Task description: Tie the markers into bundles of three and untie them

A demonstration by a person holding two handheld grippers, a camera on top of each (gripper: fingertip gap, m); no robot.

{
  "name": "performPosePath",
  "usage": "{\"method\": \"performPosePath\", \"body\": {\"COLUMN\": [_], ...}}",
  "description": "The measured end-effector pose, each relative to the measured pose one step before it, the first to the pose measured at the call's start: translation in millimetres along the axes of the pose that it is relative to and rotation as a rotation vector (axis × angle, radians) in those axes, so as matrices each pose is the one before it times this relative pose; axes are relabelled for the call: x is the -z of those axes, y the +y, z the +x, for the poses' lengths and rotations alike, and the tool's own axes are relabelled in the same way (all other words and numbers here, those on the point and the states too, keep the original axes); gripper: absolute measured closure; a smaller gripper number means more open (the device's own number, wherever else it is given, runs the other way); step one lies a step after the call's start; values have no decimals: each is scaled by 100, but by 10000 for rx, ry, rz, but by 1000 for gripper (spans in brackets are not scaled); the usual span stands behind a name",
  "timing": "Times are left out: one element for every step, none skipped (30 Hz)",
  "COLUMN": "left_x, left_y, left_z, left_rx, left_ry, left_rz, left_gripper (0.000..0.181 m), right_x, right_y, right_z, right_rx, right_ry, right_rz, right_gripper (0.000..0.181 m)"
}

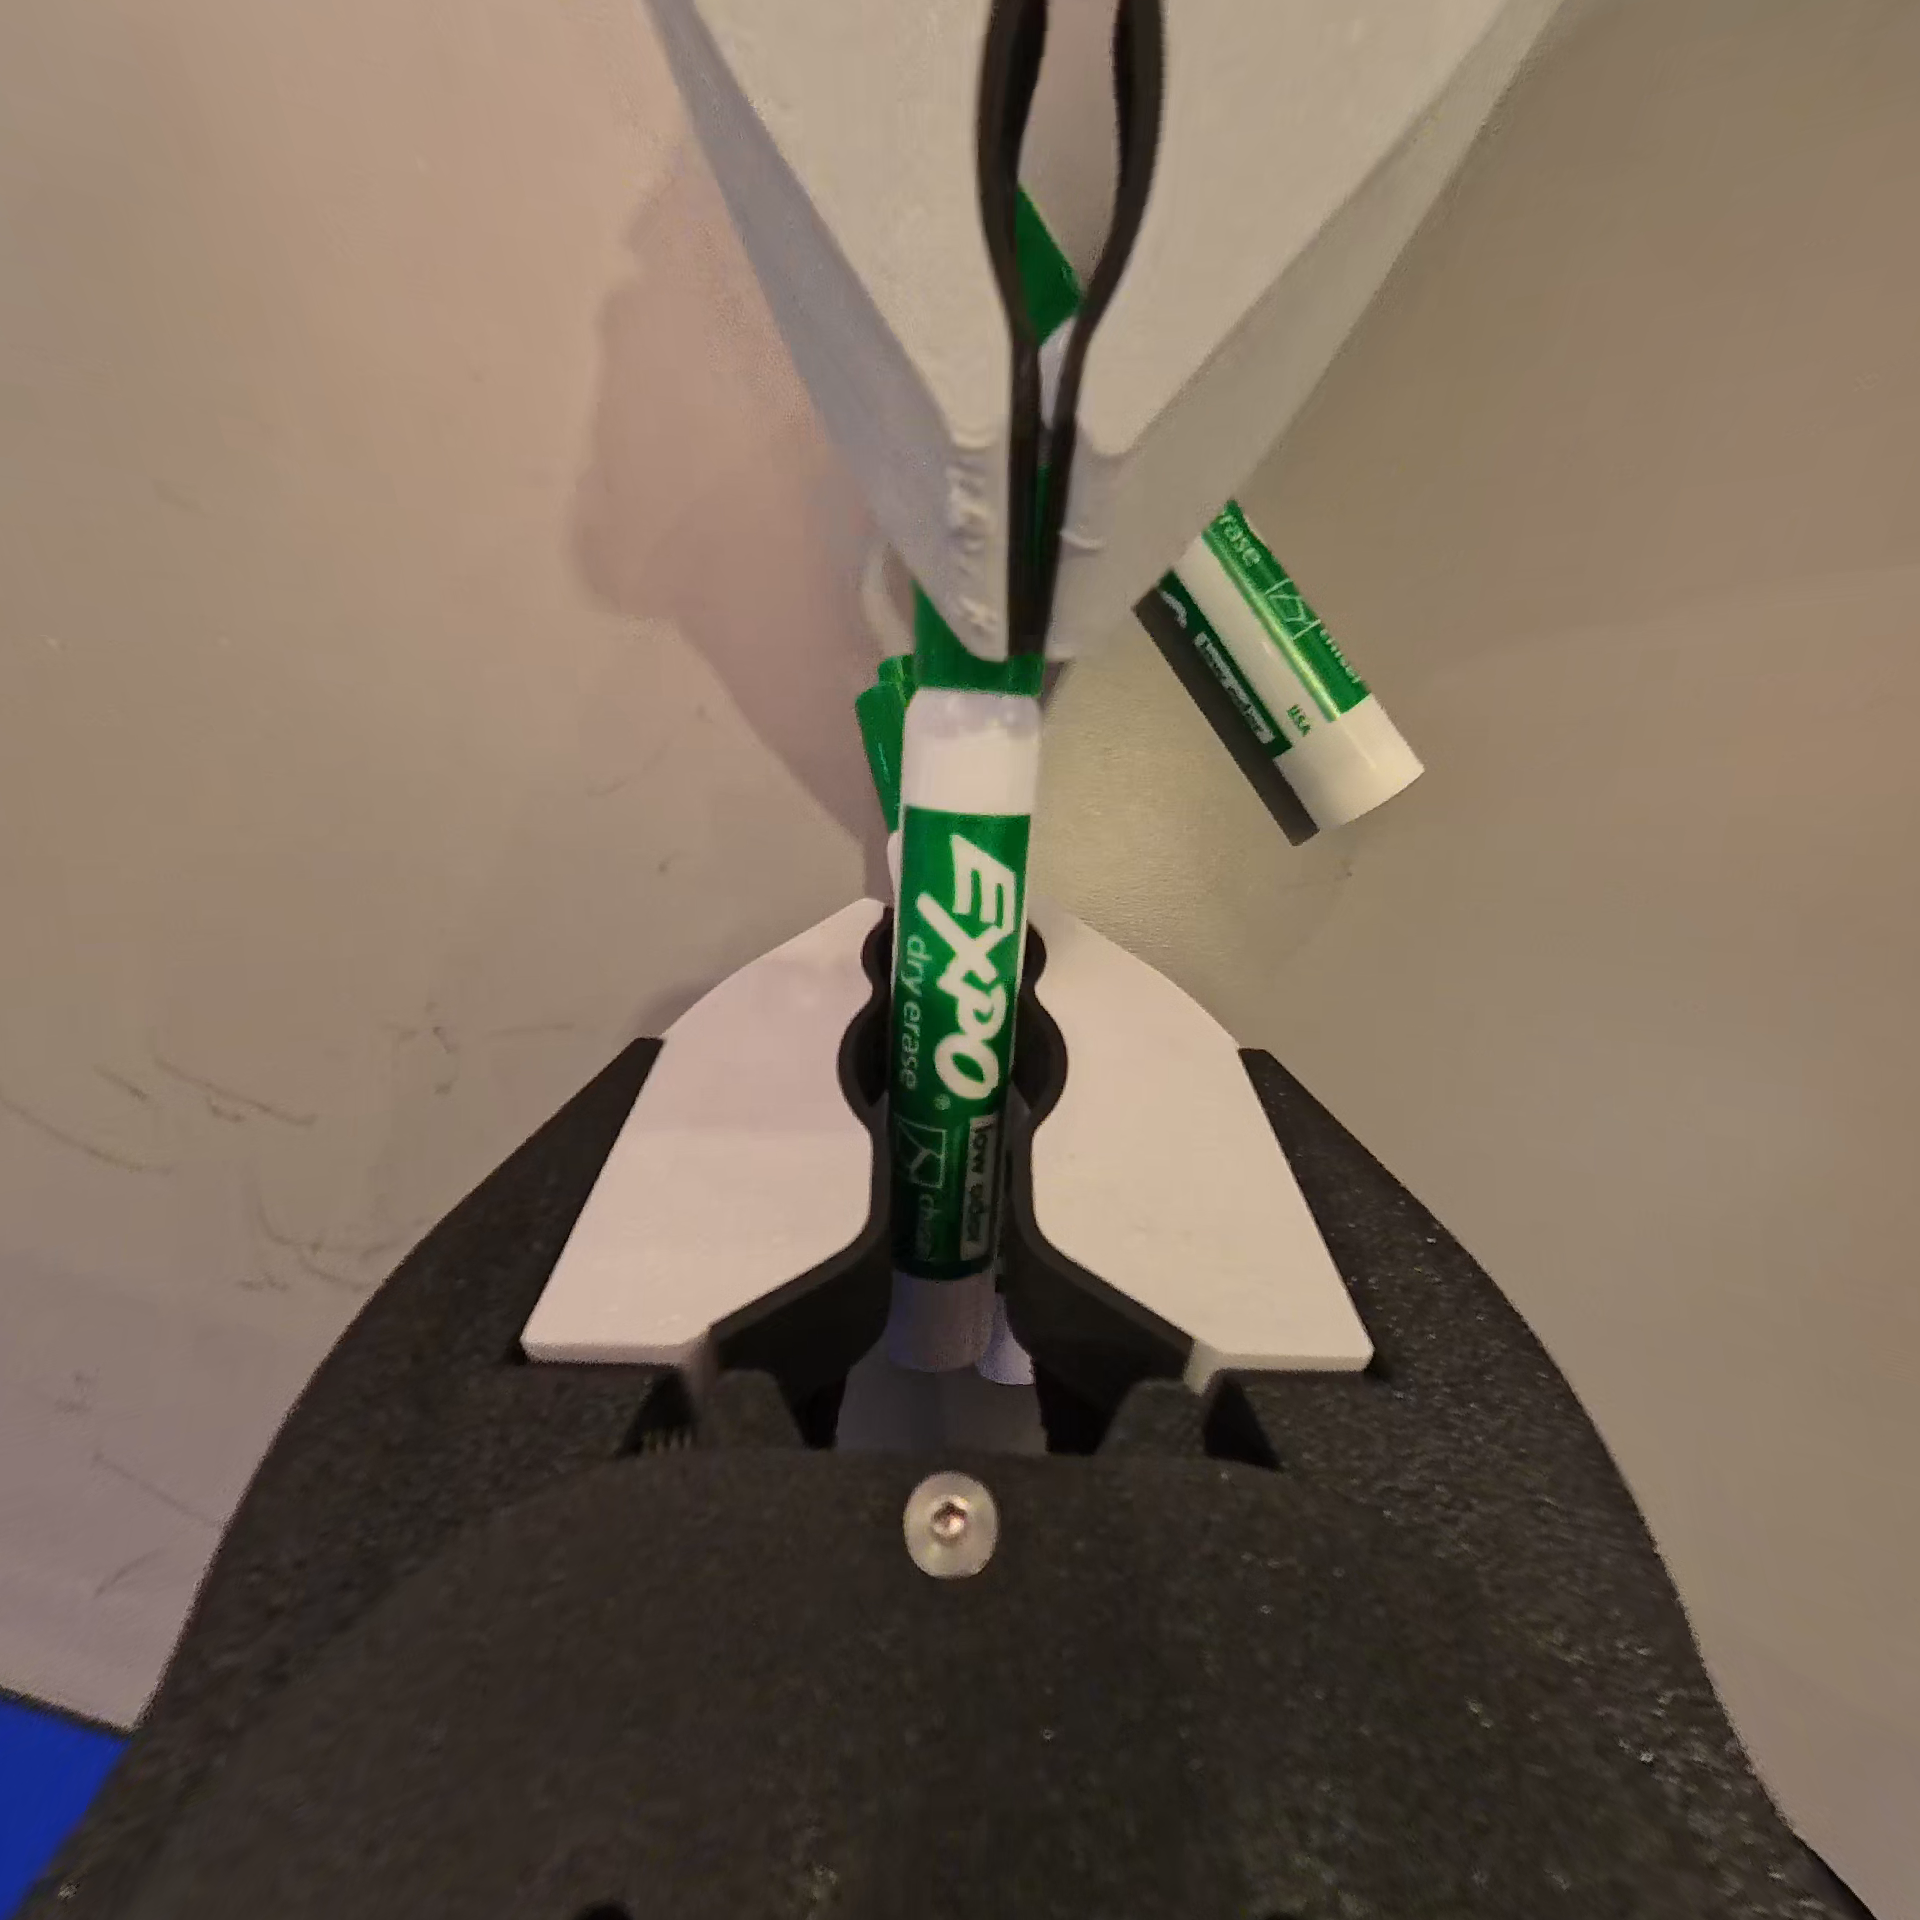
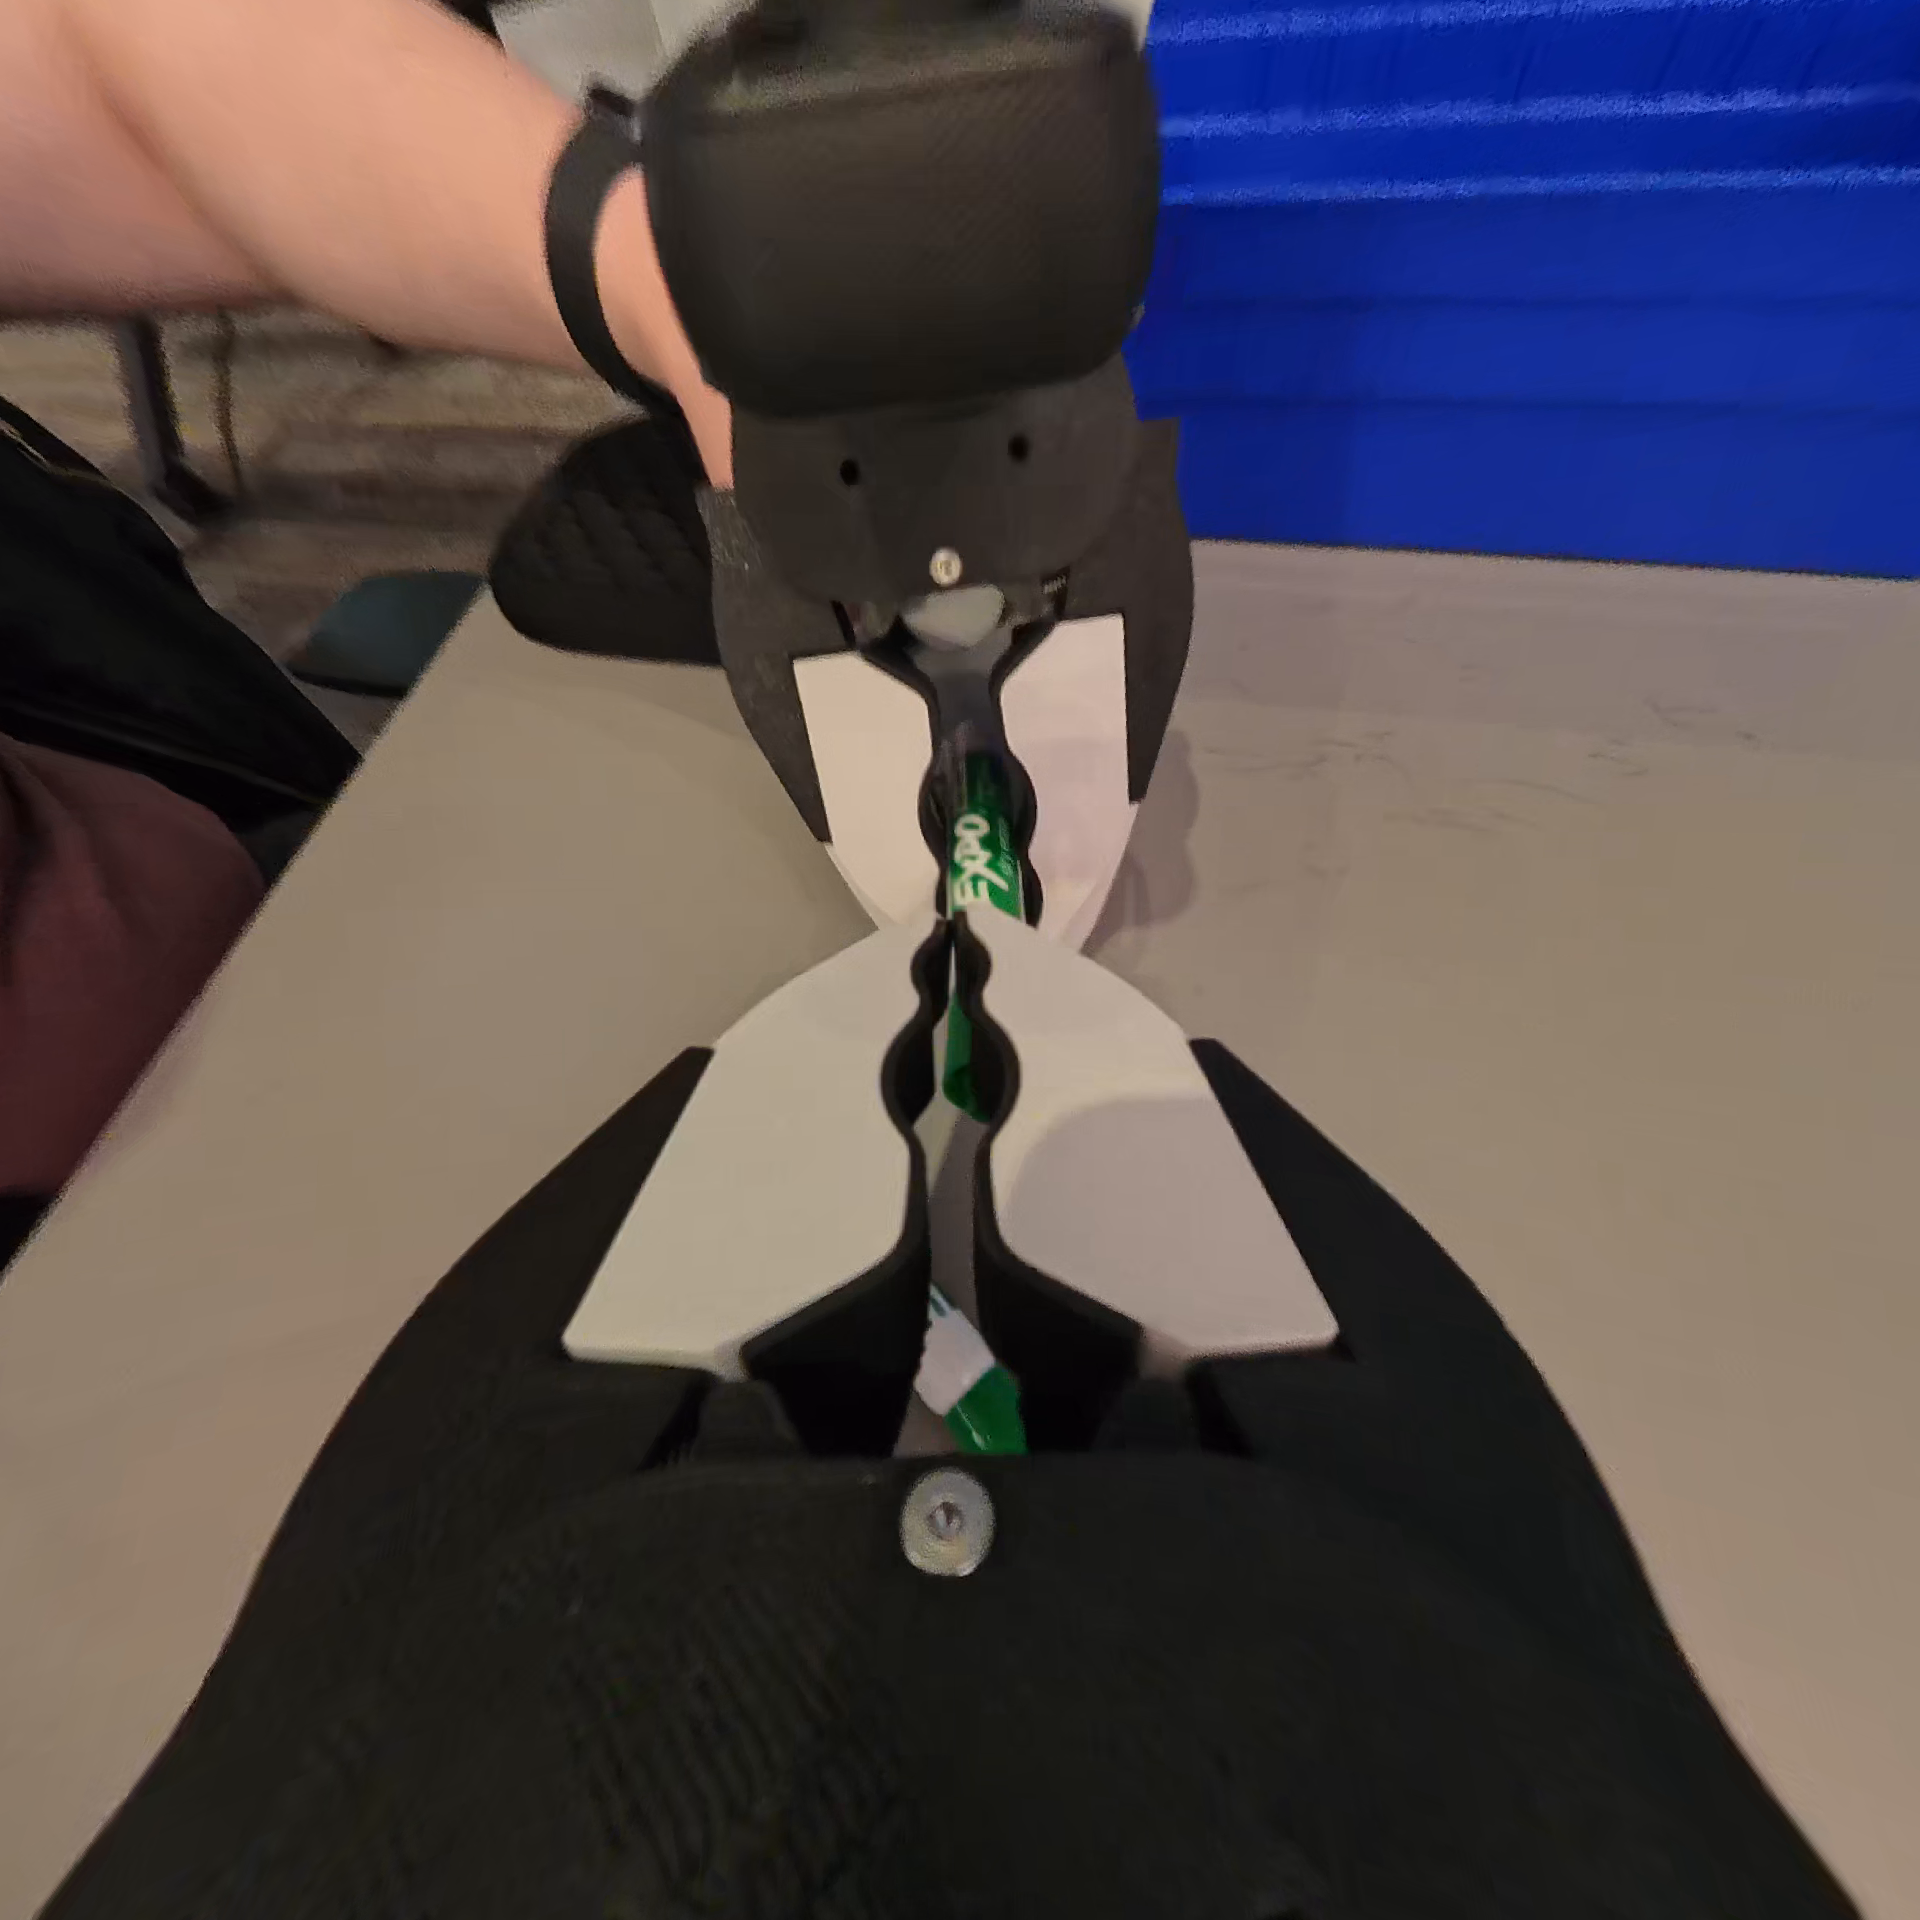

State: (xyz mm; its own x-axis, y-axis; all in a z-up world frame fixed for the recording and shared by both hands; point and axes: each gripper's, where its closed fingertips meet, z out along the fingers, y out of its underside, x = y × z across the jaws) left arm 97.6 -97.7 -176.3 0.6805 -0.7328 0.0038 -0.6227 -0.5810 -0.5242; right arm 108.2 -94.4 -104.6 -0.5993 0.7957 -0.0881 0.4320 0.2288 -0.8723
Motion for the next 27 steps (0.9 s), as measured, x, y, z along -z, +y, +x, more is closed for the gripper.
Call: {"method": "performPosePath", "body": {"left_x": [-12, -1, -2, 0, 3, -7, 3, -4, 2, 9, 2, 2, 14, 9, 2, 5, -5, -24, -27, -28, -16, -10, -3, -4, 5, 0, -1], "left_y": [-2, -6, 11, -6, -1, 4, -1, -12, -3, -11, 17, -2, 0, -10, -20, -13, -6, -13, -15, -37, -20, -12, 1, -1, -7, 4, 1], "left_z": [-1, 17, 8, 1, 1, -2, -2, 6, -5, 2, 24, 0, -7, 12, 6, -6, -11, -5, -2, -21, 2, -25, -12, 2, 15, -2, -4], "left_rx": [-63, -21, 23, 30, 12, -5, 4, 19, 25, 17, -10, -28, 49, 62, 59, 47, -22, -57, -45, -32, -25, 3, 22, -38, -36, 10, 17], "left_ry": [-48, -25, -2, -1, -6, -16, -15, -1, 9, 13, 23, -12, -1, 29, 32, 18, -7, -26, -30, -35, -16, 2, 17, -10, -28, -6, 10], "left_rz": [8, 26, 28, 37, 28, 24, 28, 32, 35, 32, 18, 23, 15, 23, 17, 2, -5, -14, -31, -22, -22, -18, -23, -28, -23, -21, -9], "left_gripper": [161, 161, 161, 161, 161, 161, 161, 161, 161, 161, 161, 161, 161, 161, 161, 160, 160, 160, 158, 157, 156, 156, 155, 155, 155, 155, 155], "right_x": [35, -36, -89, -120, -137, -126, -118, -135, -193, -239, -201, -60, 55, 63, 34, 34, 55, 44, 35, 20, 7, -6, -25, 0, 49, 104, 129], "right_y": [-293, 14, 248, 355, 377, 375, 391, 428, 320, 193, 70, -193, -383, -262, -164, -235, -248, -250, -288, -292, -227, -243, -288, -279, -324, -318, -337], "right_z": [-55, 146, 158, 87, 43, -32, -3, 119, 103, -94, 23, 114, -1, -20, 32, 25, 2, 0, -10, -34, -18, 7, -19, -61, -32, 37, 4], "right_rx": [-205, -197, -84, 47, 127, 144, 92, 16, -22, -48, -35, 64, 14, -142, -172, -96, -3, 54, 65, 74, 95, 84, 26, 28, 71, 77, 59], "right_ry": [-105, 24, 58, 55, 66, 37, 43, 93, 66, -73, 7, 81, -12, -80, -62, -21, 24, 61, 82, 76, 83, 97, 50, 8, 39, 85, 40], "right_rz": [259, 39, -107, -157, -164, -180, -209, -230, -154, -54, -22, 130, 269, 164, 72, 98, 97, 66, 81, 78, 35, 67, 108, 101, 129, 125, 140], "right_gripper": [174, 161, 155, 153, 146, 141, 141, 143, 146, 153, 159, 160, 160, 160, 160, 161, 161, 161, 161, 161, 161, 161, 161, 161, 161, 161, 161]}}
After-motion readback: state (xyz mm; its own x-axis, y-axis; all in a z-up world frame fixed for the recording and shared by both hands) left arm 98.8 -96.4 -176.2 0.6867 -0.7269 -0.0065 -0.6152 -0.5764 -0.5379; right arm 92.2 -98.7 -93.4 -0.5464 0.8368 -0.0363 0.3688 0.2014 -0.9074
